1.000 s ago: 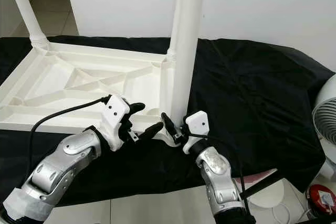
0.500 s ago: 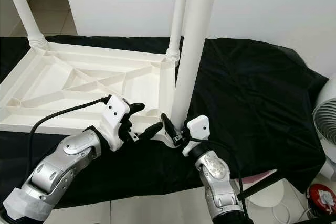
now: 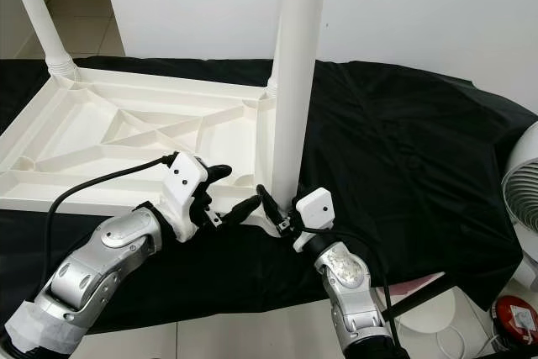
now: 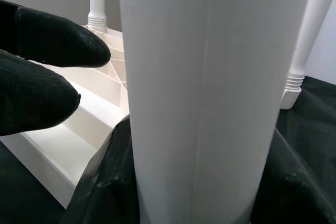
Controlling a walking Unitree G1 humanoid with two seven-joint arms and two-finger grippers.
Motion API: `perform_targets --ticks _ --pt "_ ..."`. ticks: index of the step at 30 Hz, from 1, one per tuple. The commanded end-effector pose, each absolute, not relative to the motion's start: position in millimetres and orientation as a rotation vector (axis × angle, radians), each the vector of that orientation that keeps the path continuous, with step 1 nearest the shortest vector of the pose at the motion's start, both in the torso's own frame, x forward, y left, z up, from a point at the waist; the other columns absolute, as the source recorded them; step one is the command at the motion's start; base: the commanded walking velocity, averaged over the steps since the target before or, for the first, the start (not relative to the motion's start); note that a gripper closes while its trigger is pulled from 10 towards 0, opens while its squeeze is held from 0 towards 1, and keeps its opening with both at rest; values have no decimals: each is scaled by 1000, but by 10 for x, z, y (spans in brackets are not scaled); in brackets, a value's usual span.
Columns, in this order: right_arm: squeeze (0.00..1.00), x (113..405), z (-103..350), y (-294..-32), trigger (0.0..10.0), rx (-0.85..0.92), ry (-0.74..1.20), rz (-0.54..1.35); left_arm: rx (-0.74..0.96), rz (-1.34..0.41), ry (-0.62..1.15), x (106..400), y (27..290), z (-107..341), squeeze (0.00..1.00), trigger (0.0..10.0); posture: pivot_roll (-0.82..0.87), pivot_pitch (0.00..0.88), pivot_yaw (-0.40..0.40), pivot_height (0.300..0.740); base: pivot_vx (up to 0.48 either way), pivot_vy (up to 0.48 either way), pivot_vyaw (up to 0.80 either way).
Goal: Building children table
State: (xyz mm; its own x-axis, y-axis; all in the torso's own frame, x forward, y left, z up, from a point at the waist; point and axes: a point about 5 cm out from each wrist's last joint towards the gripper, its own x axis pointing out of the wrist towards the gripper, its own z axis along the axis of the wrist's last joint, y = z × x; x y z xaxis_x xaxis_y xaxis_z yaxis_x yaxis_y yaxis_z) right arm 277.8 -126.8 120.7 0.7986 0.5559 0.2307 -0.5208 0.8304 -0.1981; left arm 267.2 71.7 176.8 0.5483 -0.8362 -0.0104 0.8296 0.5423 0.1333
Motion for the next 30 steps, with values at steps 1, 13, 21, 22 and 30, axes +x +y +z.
perform_targets --ticks 1,13,21,22,30 --pt "0 2714 874 -1309 10000 -110 -102 585 142 -1032 -65 2644 709 1800 0 10000 83 87 -59 740 0 0 0" --pt "0 2882 860 -1286 10000 -21 7 548 143 -1033 -65 2640 706 1801 0 10000 85 85 -62 740 0 0 0" --pt "0 2963 916 -1279 10000 -2 48 550 141 -1033 -66 2638 702 1802 0 10000 84 83 -62 740 0 0 0" --pt "0 2971 929 -1281 10000 18 54 548 141 -1033 -66 2638 701 1802 0 10000 84 84 -65 740 0 0 0" --pt "0 2964 979 -1289 10000 76 17 534 139 -1032 -68 2637 697 1803 0 10000 84 83 -66 740 0 0 0"
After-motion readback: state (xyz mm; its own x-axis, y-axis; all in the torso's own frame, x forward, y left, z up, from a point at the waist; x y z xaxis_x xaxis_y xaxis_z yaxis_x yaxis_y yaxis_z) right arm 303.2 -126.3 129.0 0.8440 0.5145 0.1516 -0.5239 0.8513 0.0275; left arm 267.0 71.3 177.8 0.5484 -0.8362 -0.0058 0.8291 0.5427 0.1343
